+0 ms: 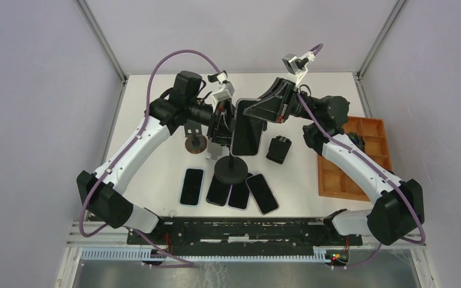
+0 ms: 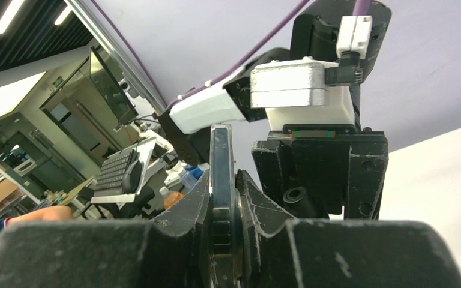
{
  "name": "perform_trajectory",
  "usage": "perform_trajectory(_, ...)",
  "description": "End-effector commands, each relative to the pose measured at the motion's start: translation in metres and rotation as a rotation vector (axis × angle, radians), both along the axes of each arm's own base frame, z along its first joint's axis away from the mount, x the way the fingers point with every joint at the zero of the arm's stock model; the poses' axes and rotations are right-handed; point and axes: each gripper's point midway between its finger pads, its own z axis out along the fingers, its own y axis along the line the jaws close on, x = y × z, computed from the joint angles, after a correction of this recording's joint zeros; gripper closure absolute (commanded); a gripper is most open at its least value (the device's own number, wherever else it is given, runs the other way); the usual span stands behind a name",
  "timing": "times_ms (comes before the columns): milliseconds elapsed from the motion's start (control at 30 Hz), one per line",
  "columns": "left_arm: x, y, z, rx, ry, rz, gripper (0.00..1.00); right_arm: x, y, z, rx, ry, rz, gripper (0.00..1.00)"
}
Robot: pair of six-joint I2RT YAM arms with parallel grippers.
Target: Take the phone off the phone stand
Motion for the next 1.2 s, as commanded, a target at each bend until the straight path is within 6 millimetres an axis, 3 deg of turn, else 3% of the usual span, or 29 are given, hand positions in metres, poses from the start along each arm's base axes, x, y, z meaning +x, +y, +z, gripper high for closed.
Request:
perform_trajectory(0, -0.019, 0.017, -0.019, 0.056, -0.085, -0.053, 0.98, -0.013, -0.024, 0.08, 0.207, -0.18, -0.088, 1.0)
perform_trajectory(267, -0.039, 0.033, -0.056, 0.189, -0.191, -0.154, 0.98, -0.008, -0.044, 0.096, 0.253, -0.22, -0.143, 1.0)
perform_trajectory(600, -0.034, 0.03, -0.052, 0.195, -0.225, -0.124, 0.98, -0.017, -0.053, 0.094, 0.292, -0.216, -0.146, 1.0)
perform_trajectory(633, -0.031, 0.027, -0.048, 0.188, -0.214, -0.104, 0.94, -0.018, -0.054, 0.093, 0.292, -0.212, -0.142, 1.0)
perform_trajectory(667, -0.028, 0.024, -0.044, 0.182, -0.201, -0.083, 0.75, -0.02, -0.054, 0.091, 0.291, -0.21, -0.135, 1.0)
perform_trajectory(733, -0.02, 0.02, -0.032, 0.166, -0.186, -0.03, 0.23, -0.022, -0.054, 0.089, 0.284, -0.209, -0.123, 1.0)
perform_trajectory(767, -0.015, 0.018, -0.024, 0.15, -0.182, 0.005, 0.03, -0.023, -0.054, 0.088, 0.28, -0.209, -0.12, 1.0)
perform_trajectory(900, 0.0, 0.017, 0.008, 0.065, -0.152, 0.102, 0.0, -0.029, -0.056, 0.089, 0.284, -0.214, -0.118, 1.0)
perform_trajectory(1167, 0.027, 0.006, 0.05, -0.06, -0.108, 0.208, 0.0, -0.041, -0.056, 0.09, 0.327, -0.196, -0.07, 1.0)
